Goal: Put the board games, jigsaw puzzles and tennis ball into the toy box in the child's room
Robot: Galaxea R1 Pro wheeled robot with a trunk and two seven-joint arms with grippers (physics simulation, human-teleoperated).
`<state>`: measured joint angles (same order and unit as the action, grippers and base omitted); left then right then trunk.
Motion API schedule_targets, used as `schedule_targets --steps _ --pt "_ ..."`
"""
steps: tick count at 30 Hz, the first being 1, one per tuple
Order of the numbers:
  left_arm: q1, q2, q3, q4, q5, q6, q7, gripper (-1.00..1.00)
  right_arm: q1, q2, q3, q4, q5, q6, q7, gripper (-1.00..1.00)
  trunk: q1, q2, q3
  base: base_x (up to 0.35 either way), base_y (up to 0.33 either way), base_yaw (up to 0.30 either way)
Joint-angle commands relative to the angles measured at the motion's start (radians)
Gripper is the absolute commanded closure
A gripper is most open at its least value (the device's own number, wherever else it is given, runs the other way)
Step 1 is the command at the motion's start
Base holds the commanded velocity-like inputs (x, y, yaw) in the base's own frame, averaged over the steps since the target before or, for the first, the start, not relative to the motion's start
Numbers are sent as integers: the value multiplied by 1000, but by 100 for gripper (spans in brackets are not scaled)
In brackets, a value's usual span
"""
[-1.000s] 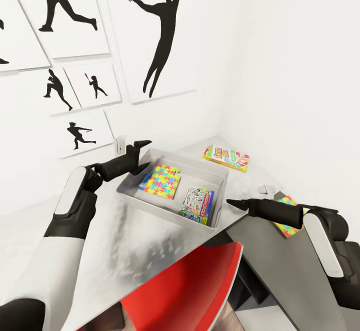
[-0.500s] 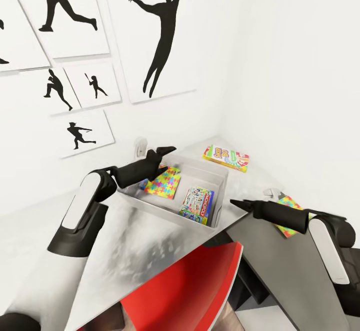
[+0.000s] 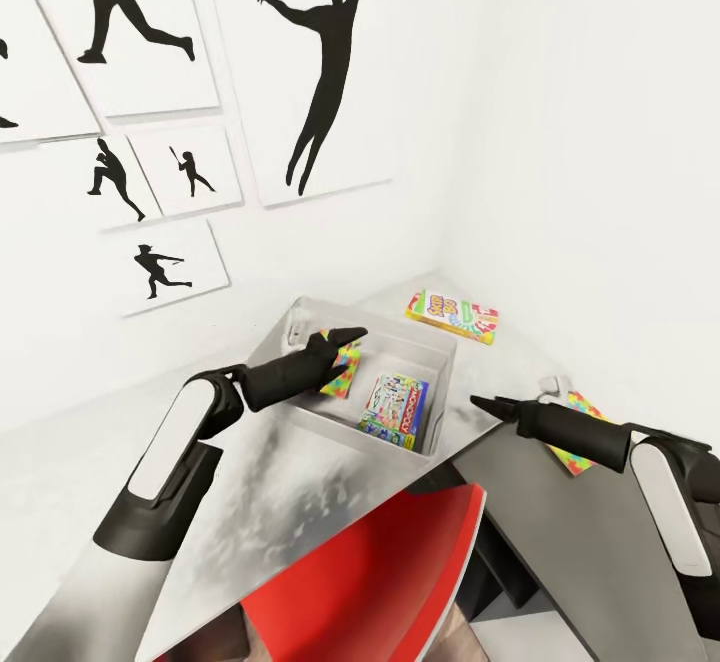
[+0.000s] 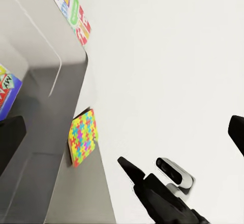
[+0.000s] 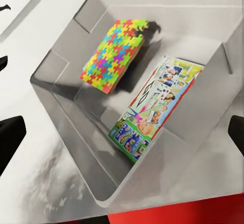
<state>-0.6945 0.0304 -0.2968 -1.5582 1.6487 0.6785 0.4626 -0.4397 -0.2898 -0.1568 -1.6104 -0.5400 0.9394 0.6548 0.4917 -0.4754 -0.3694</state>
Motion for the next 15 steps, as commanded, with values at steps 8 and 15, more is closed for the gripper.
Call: schedule_targets --steps 8,15 --pt "7 14 19 -11 11 -14 11 -100 -35 19 3 7 -1 20 7 -100 0 -2 -2 0 0 0" --pt "7 14 19 -11 11 -14 11 -100 -35 19 3 7 -1 20 7 -100 0 -2 -2 0 0 0"
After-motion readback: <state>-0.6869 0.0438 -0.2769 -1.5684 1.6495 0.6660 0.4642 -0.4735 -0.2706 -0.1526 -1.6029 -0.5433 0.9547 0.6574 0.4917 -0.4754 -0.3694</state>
